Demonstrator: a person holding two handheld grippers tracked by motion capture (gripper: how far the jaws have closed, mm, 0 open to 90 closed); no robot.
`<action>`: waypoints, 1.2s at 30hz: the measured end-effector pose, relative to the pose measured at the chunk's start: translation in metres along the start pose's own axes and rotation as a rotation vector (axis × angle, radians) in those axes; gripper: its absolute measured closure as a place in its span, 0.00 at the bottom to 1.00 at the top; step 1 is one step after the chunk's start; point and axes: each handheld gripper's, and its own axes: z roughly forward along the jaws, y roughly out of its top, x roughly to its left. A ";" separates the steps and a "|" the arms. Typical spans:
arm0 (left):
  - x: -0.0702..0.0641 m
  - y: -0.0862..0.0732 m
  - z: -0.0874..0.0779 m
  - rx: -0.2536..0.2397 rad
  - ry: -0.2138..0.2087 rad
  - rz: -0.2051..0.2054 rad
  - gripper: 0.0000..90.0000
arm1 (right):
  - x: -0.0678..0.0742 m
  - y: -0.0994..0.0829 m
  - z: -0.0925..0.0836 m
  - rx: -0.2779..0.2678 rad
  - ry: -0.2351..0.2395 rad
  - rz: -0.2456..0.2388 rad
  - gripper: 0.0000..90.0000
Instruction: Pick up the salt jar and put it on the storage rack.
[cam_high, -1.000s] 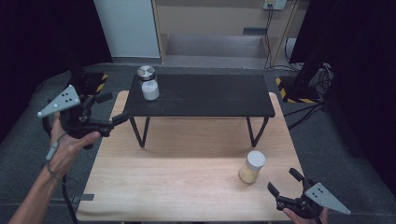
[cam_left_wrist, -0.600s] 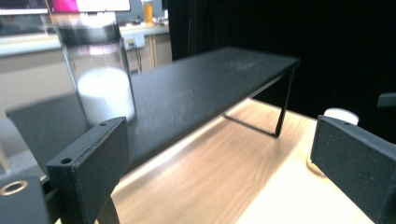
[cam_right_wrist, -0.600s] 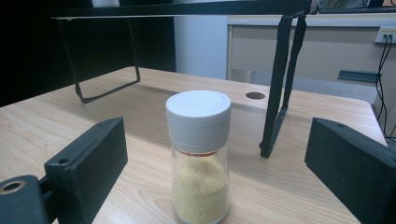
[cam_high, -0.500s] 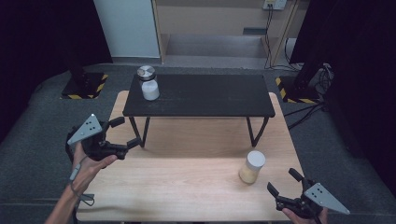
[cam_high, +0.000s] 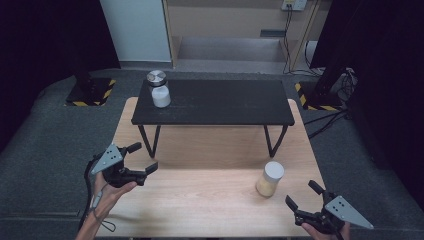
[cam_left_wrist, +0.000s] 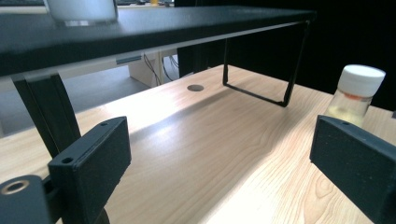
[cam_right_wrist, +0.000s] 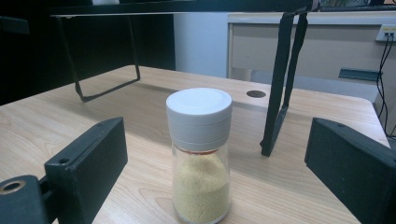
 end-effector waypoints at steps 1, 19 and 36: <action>-0.001 -0.002 0.001 0.005 0.002 0.003 0.04 | 0.000 0.000 0.000 0.000 0.000 -0.001 0.06; -0.012 -0.024 0.005 -0.017 0.052 -0.009 0.01 | 0.000 0.000 -0.001 -0.004 -0.002 -0.005 0.06; -0.012 -0.030 -0.002 -0.033 0.072 -0.018 0.00 | 0.002 -0.001 -0.002 -0.011 -0.002 -0.004 0.06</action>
